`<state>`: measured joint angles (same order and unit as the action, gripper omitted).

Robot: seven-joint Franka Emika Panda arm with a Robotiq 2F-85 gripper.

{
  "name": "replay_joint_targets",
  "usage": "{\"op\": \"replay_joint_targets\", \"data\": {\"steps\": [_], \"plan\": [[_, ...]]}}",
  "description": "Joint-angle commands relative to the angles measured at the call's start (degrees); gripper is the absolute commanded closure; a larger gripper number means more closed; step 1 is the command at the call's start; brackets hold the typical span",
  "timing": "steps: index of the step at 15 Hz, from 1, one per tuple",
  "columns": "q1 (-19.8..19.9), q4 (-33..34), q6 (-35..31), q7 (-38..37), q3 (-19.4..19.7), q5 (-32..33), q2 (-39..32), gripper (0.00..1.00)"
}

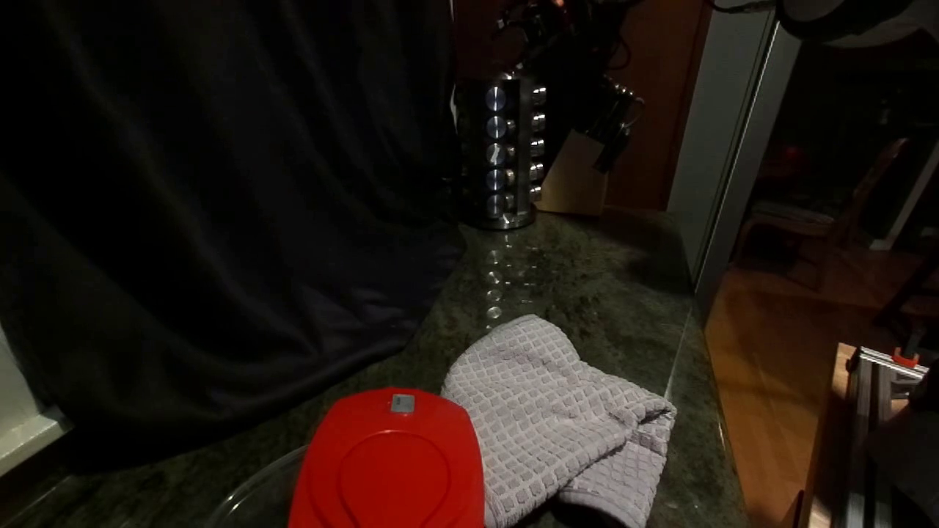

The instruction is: Move the silver stand forwards.

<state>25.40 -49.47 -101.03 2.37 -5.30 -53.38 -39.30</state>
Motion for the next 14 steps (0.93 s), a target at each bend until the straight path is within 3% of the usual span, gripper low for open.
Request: {"op": "replay_joint_targets", "data": {"steps": [1, 2, 8, 14], "plan": [[1.11, 0.21, 0.21, 3.21, -1.52, -2.49, -0.91, 0.51], [1.14, 0.11, 0.25, 3.76, -1.62, -2.82, -0.96, 0.54], [2.13, -0.46, 0.37, 6.67, -1.85, -3.70, -1.84, 0.98], [2.56, -0.70, 0.47, 6.48, -2.10, -4.35, -1.94, 0.97]]}}
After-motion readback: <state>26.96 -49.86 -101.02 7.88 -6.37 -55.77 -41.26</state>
